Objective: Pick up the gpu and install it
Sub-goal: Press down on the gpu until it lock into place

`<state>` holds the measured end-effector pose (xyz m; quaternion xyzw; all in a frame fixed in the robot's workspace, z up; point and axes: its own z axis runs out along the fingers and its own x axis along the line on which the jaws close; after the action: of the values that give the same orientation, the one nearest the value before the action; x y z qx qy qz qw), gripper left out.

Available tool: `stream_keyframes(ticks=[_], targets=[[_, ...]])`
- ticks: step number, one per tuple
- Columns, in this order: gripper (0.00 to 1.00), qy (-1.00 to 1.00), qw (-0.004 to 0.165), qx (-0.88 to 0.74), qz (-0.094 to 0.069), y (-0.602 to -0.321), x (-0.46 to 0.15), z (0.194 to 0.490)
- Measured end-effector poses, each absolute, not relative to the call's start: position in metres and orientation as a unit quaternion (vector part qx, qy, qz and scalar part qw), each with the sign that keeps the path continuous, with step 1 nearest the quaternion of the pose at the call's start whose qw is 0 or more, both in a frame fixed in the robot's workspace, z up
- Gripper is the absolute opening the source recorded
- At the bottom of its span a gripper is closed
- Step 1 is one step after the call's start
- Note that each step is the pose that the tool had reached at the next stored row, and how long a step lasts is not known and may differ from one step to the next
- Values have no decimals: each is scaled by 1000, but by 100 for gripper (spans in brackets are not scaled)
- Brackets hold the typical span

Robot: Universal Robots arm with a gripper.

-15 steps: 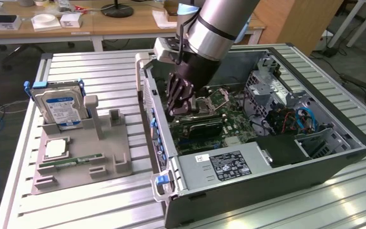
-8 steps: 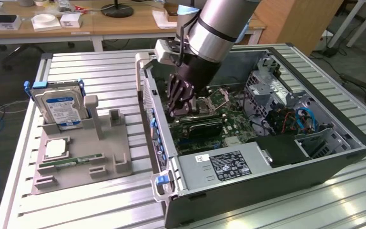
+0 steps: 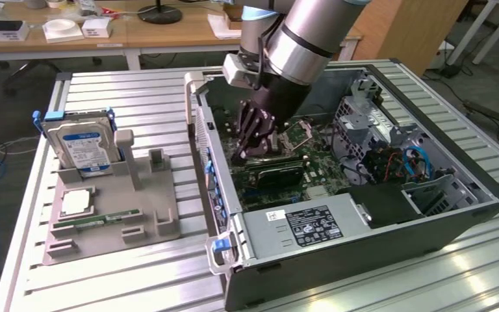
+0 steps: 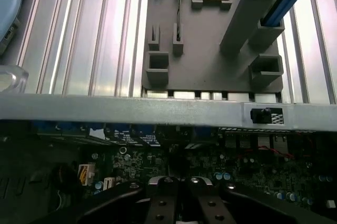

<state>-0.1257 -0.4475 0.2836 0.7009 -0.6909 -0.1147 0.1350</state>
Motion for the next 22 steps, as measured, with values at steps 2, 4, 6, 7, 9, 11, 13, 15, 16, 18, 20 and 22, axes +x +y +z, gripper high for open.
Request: stream_keyframes(ticks=[2,4,6,7,9,11,13,15,16,18,20,22], targets=[[10,-691,135,701,-115,-447,-125,282],[10,-691,135,701,-115,-448,-125,282],[10,-691,135,701,-115,-448,-125,282],[10,-691,135,701,-115,-447,-125,282],[10,-691,135,701,-115,-447,-125,282],[10,-691,135,701,-115,-447,-125,282],[10,-691,135,701,-115,-447,-125,282],[10,-691,135,701,-115,-447,-125,282],[10,-691,135,701,-116,-448,-124,282],[10,-690,135,701,-117,-448,-123,282],[10,-690,135,701,-117,-448,-122,282],[10,-690,136,701,-117,-448,-121,282]])
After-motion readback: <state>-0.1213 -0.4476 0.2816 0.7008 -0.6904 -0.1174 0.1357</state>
